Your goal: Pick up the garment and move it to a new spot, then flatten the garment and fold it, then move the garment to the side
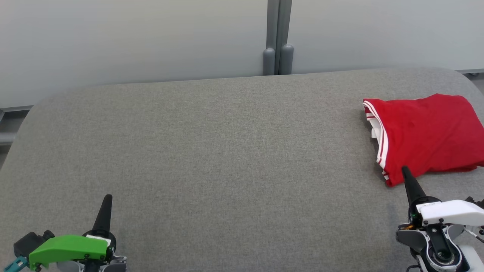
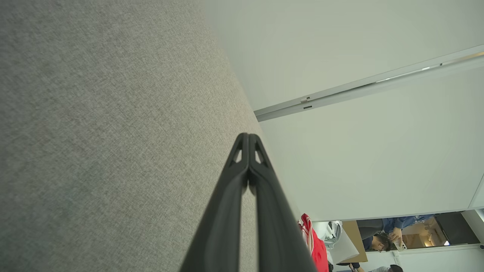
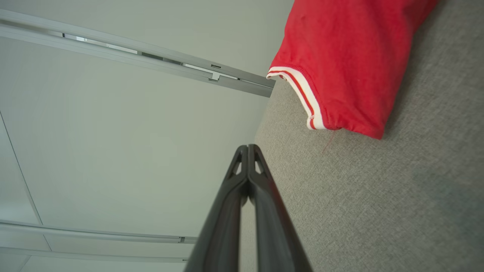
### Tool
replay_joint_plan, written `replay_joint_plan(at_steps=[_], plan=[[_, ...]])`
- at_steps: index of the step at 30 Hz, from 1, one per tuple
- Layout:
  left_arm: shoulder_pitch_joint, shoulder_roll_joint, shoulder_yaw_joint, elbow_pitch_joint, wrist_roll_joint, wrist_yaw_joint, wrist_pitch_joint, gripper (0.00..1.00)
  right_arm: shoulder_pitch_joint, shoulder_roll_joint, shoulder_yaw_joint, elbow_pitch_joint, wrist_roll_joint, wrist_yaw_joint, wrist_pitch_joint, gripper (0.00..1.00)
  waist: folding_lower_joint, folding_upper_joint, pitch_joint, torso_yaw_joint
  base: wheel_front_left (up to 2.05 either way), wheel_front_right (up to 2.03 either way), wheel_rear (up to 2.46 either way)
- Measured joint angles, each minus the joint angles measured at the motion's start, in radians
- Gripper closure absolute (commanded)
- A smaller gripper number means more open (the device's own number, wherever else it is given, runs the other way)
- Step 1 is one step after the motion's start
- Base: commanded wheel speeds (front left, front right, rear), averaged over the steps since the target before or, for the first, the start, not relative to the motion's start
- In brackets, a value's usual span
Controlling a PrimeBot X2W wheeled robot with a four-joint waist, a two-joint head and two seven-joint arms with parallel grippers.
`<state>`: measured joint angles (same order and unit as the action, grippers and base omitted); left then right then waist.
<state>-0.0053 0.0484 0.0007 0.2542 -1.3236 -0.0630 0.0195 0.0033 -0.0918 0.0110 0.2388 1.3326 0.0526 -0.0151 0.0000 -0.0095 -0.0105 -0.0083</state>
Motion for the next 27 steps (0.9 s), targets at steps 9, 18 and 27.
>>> replay_joint_plan(at_steps=[9,18,27], plan=[[-0.012,-0.001,0.026,0.012,-0.103,-0.018,0.032,1.00,-0.022,0.003,-0.029,0.009,0.110,0.021,0.025,1.00,0.0000,0.0000,0.005,0.003,0.00,0.00,0.00],[-0.031,-0.002,0.046,0.023,-0.194,-0.040,0.059,1.00,-0.039,0.005,-0.057,0.019,0.222,0.044,0.053,1.00,0.0000,0.0000,0.010,0.006,0.00,0.00,0.00],[-0.048,-0.002,0.066,0.025,-0.284,-0.053,0.081,1.00,-0.053,0.011,-0.081,0.028,0.321,0.062,0.073,1.00,0.0000,0.0000,0.013,0.008,0.00,0.00,0.00]])
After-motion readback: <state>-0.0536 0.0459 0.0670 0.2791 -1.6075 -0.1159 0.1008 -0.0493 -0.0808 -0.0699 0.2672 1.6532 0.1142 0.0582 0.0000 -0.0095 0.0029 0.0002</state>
